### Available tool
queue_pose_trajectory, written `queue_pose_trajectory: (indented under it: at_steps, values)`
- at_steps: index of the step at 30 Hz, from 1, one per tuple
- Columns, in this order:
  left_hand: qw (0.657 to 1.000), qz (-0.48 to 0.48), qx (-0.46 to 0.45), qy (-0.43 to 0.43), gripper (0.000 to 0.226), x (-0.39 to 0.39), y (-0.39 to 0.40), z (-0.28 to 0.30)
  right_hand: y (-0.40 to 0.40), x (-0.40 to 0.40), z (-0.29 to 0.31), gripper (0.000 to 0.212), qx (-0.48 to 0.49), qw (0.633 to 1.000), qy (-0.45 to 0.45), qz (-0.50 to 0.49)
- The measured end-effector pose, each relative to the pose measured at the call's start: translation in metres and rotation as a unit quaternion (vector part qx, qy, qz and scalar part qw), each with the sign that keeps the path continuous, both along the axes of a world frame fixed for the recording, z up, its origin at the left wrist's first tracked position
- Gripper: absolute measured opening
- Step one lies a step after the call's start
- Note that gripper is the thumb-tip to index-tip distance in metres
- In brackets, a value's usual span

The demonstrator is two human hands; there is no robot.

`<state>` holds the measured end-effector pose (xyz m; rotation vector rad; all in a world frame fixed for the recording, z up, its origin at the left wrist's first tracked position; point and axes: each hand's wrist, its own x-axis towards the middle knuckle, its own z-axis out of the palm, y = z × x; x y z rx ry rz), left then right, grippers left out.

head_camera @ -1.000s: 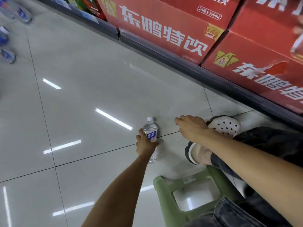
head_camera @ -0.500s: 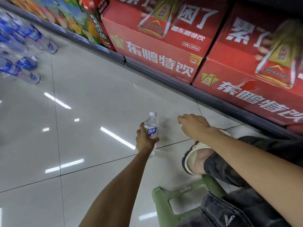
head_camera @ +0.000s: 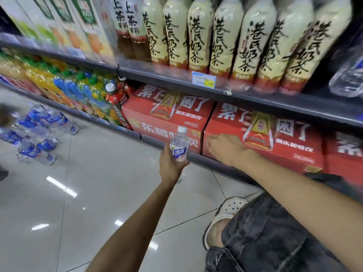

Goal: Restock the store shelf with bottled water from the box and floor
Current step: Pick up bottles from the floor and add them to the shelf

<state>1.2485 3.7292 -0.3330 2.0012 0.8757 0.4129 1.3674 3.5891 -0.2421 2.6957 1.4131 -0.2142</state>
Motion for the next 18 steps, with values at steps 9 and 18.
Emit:
queue_pose_trajectory:
  at_steps: [9, 18]
  values:
    - [0.978, -0.089, 0.062, -0.177, 0.079, 0.046, -0.045, 0.115, -0.077, 0.036, 0.100, 0.024, 0.124, 0.986, -0.103, -0.047]
    - [0.942, -0.214, 0.100, -0.240, 0.081, 0.075, -0.115, 0.195, -0.196, 0.034, 0.167, 0.027, 0.187, 0.956, -0.193, -0.121]
